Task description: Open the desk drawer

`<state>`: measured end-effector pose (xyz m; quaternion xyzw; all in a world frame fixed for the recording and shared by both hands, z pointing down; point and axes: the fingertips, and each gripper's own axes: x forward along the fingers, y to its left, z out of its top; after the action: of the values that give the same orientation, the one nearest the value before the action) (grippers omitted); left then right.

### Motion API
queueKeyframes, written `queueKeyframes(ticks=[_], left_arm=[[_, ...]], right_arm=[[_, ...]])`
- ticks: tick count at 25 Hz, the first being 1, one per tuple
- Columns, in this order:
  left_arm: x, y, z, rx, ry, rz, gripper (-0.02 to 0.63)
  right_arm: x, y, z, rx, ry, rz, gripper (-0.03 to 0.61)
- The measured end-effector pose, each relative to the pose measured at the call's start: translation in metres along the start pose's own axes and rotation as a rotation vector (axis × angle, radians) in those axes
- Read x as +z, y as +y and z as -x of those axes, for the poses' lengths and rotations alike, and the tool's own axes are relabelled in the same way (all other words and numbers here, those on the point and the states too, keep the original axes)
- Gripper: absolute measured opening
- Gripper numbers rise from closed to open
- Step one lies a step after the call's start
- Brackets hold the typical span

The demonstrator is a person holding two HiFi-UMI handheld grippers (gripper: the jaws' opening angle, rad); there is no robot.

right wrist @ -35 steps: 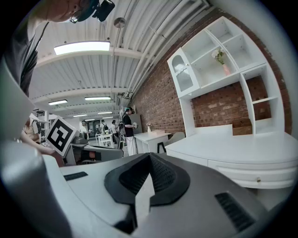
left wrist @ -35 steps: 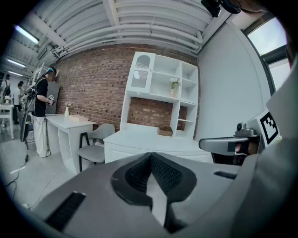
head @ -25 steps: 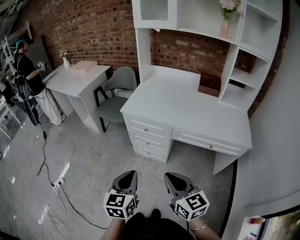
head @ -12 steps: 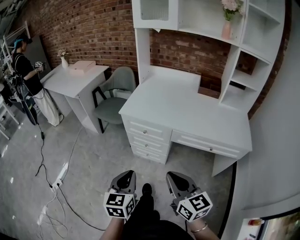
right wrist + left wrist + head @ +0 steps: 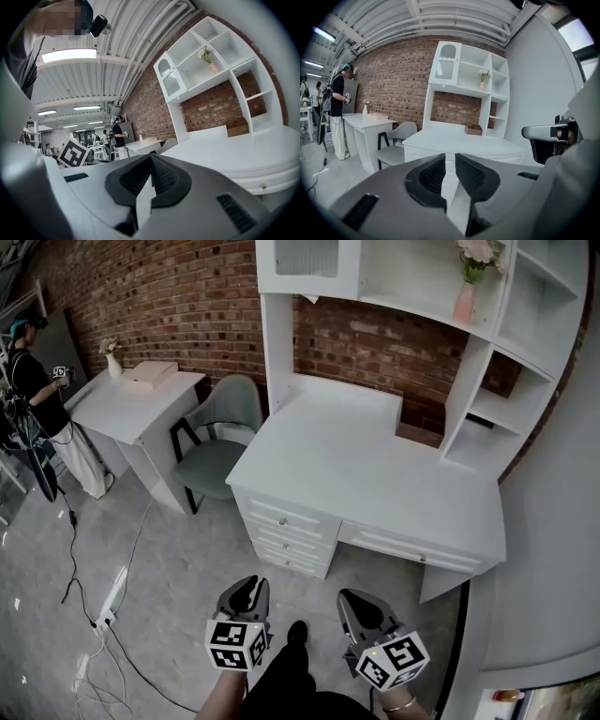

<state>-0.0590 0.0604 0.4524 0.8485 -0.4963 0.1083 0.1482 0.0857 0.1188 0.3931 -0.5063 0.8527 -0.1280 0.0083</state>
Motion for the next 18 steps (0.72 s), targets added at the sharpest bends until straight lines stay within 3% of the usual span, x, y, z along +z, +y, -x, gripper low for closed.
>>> queueKeyframes(ticks=[11,18], left_arm=[[0.03,0.039,-0.105,-0.013,0.018,0.022,0.078],[0.028,0.058,-0.156,-0.048,0.074,0.023,0.12]], right_arm=[[0.033,-0.06,-0.087,-0.024,-0.013,-0.012,0.005],[0.042,-0.083,-0.134,-0.031,-0.007,-0.021,0.005]])
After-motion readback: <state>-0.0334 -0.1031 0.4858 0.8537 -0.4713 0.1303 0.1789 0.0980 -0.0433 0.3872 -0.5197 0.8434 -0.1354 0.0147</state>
